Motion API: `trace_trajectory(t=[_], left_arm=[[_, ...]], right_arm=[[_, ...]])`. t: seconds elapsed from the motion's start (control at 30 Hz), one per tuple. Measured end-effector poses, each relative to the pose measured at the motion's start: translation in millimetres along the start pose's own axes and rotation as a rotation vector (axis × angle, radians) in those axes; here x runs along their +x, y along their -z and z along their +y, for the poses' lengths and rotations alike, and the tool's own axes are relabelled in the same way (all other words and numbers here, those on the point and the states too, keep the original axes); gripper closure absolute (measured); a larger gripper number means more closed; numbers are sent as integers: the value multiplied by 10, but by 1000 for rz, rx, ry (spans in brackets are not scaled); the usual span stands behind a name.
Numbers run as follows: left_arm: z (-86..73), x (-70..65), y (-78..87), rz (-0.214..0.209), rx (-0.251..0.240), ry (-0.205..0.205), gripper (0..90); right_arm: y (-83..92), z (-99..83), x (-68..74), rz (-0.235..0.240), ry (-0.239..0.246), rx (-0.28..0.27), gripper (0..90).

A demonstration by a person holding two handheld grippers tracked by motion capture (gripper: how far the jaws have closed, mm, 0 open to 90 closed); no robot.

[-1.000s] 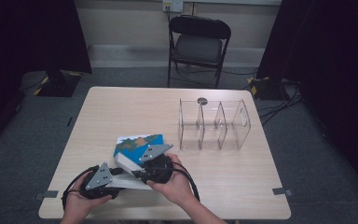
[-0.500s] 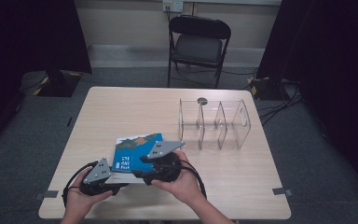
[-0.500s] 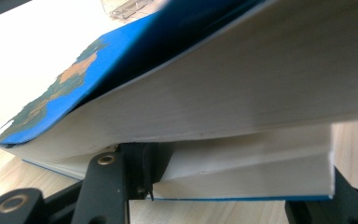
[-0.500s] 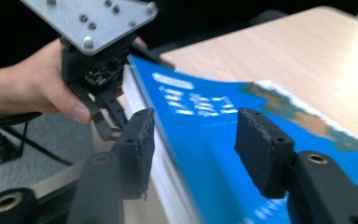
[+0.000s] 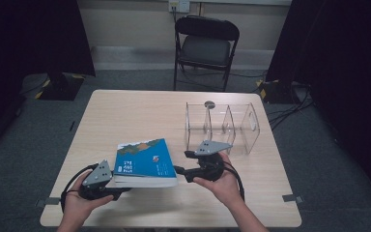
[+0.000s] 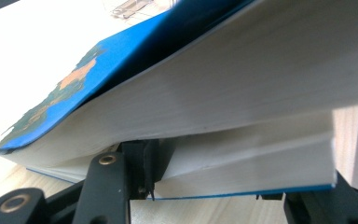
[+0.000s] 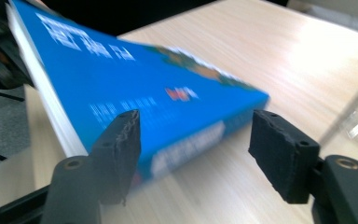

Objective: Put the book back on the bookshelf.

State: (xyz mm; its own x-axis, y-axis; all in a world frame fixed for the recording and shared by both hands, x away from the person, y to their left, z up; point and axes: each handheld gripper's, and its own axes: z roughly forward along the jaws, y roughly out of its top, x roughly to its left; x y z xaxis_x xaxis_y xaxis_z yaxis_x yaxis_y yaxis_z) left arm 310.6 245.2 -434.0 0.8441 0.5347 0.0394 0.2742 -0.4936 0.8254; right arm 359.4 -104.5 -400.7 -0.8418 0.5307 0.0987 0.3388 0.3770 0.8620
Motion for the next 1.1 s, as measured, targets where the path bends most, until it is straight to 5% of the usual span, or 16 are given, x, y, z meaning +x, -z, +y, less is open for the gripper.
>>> trace_trajectory(t=[0.3,0.53,0.8,1.1], left_arm=[[123,13,92,-10,9,4,534],[163,25,108,-20,7,22,549],[231,44,147,-29,-5,26,584],[228,45,143,-34,-7,24,586]], right_arm=[[-145,-367,-43,-10,-13,56,286],[-339,-539,-5,4,31,75,310],[-481,-580,6,-5,70,64,314],[-552,-425,47,-17,120,20,320]])
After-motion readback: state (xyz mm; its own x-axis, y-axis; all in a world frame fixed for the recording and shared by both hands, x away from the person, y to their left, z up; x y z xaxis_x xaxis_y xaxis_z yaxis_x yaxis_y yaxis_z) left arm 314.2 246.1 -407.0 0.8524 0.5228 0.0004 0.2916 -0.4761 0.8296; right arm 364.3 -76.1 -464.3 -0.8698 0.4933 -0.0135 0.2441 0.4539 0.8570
